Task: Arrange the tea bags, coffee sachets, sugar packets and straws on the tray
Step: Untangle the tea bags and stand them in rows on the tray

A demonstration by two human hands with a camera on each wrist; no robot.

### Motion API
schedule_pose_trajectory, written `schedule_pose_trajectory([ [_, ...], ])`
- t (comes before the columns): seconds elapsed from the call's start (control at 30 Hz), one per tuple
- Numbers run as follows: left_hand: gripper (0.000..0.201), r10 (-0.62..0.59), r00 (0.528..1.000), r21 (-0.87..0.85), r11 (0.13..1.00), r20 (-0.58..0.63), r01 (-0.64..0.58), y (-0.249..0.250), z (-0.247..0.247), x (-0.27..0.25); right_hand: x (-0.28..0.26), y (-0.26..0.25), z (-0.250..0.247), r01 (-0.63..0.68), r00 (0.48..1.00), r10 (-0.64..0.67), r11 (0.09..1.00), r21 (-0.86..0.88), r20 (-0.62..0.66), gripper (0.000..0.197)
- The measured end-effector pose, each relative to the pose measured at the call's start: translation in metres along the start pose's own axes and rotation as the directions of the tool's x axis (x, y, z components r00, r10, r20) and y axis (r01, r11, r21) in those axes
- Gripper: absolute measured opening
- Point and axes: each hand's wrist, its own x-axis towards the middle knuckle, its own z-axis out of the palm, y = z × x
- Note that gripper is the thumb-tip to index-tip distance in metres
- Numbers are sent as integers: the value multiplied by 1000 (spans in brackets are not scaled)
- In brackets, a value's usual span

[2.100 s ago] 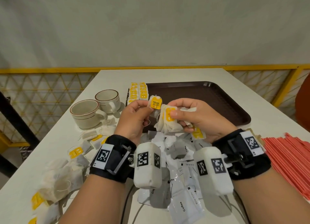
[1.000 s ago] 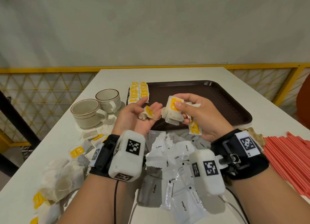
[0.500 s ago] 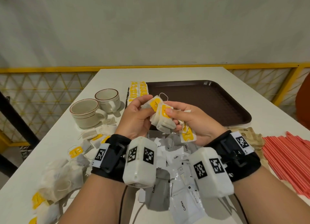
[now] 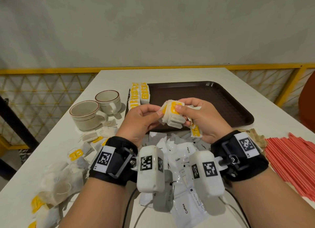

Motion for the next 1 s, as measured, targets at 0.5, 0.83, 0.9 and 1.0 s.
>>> schedule_pose_trajectory([
  [0.5,23,147,989,-4,989,-10,-147,-3,8,1,-4,-2,7,-13,996,5,996,89,94,27],
  [0.83,23,207,977,93,975,-45,-203,-1,2,1,-7,-11,0,-165,949,90,958,233,301,49],
  [0.9,24,223,972,93,972,-77,-216,-1,2,2,-7,-13,-2,-188,935,97,952,243,341,50],
  [1.0,28,247,963,97,967,-111,-237,-1,1,2,-8,-14,-4,-194,925,90,948,252,370,50],
])
